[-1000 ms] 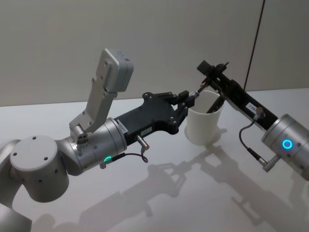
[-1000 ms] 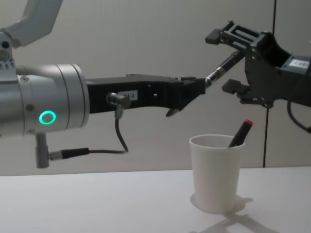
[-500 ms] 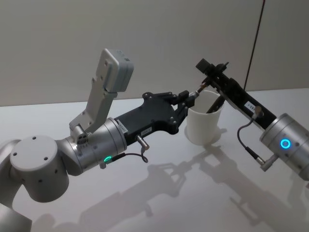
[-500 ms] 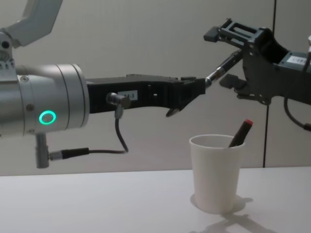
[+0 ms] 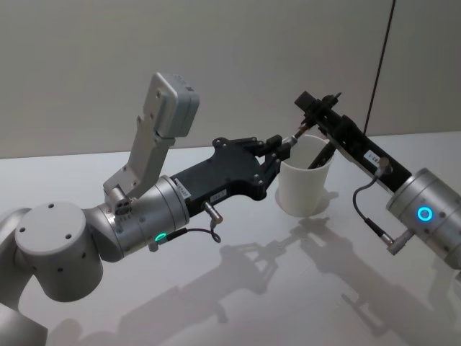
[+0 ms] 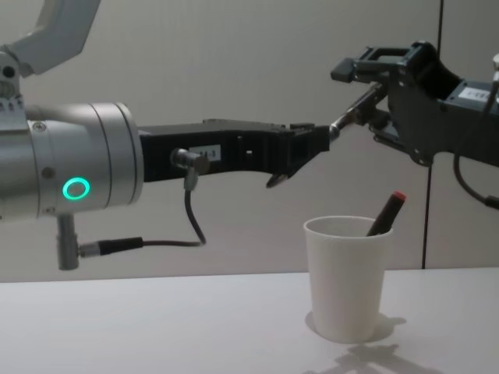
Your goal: Place the pen into the pen holder.
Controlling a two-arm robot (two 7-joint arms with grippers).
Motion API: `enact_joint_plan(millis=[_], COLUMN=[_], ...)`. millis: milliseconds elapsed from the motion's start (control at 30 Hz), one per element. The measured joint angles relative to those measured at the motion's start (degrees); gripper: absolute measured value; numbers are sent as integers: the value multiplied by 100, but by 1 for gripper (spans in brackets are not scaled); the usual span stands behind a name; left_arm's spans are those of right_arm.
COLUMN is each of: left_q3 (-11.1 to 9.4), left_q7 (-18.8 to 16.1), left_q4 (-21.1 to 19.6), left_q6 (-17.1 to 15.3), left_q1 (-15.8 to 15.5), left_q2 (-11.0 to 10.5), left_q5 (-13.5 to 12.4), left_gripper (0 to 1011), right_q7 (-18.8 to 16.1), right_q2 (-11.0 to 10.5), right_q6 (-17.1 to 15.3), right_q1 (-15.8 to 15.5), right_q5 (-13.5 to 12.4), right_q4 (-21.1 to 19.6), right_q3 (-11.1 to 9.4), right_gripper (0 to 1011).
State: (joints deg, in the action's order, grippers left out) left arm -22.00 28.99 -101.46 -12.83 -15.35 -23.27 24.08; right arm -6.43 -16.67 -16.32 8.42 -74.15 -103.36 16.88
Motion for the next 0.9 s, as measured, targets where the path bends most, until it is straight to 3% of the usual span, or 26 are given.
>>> enact_joint_plan(millis=[400, 900], left_q3=[0, 0], left_q7=[1, -1], left_q4=[0, 0], left_q6=[0, -1], left_q1=[0, 0], left_q2=[0, 0], left_q5=[3, 2], left_gripper=[115, 141], right_q7=[1, -3], right_q2=[0, 0], right_q6=[12, 15], right_q1=[2, 2], right_q5=[4, 3], right_q4=[-1, -1], right_q3=[7, 9], right_gripper=[132, 130])
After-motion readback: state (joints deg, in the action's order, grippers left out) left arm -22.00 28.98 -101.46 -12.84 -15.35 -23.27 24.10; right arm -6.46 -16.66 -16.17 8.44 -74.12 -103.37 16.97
